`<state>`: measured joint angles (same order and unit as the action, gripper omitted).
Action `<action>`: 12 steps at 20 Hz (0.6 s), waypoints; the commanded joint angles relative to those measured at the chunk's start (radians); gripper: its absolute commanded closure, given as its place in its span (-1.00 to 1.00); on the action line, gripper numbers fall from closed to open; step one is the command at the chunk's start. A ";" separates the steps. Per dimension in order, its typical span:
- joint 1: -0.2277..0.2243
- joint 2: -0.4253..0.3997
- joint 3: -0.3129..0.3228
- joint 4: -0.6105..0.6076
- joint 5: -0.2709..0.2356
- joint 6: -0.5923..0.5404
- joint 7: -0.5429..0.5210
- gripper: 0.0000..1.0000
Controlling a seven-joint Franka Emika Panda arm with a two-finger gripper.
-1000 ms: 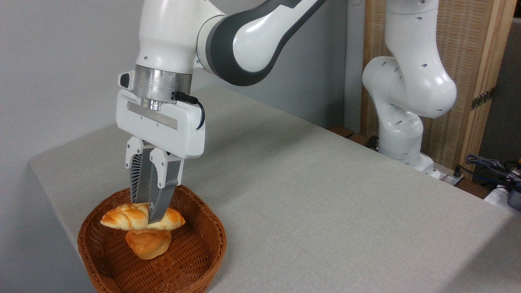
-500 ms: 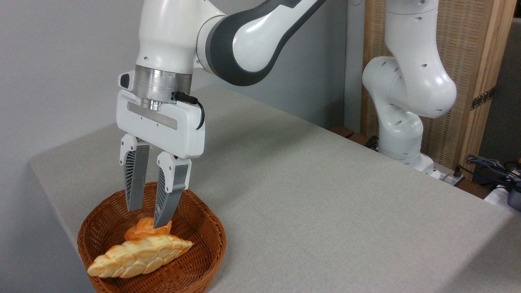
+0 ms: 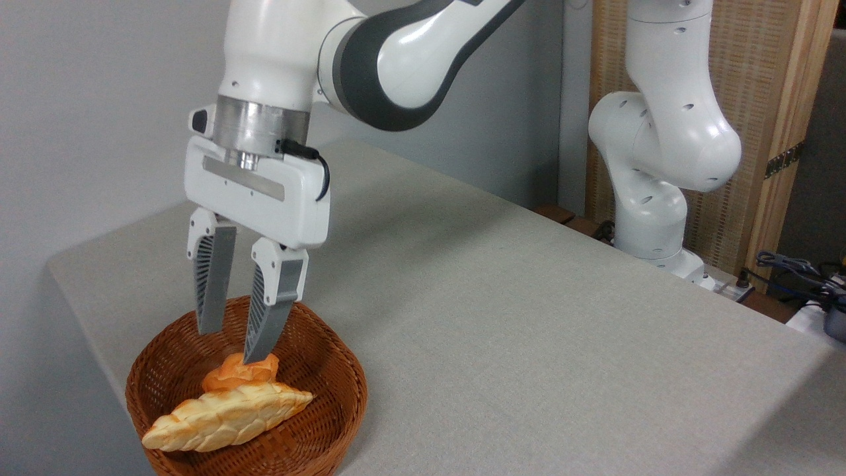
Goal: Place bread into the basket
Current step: 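Lower the roll into the basket and open the gripper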
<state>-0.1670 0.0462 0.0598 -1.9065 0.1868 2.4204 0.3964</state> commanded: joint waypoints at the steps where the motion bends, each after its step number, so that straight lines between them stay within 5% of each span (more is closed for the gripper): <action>1: -0.008 -0.061 0.008 0.001 -0.053 -0.082 -0.001 -1.00; 12: -0.008 -0.118 0.008 0.101 -0.138 -0.475 0.015 -1.00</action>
<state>-0.1671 -0.0729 0.0598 -1.8720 0.0844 2.0978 0.3947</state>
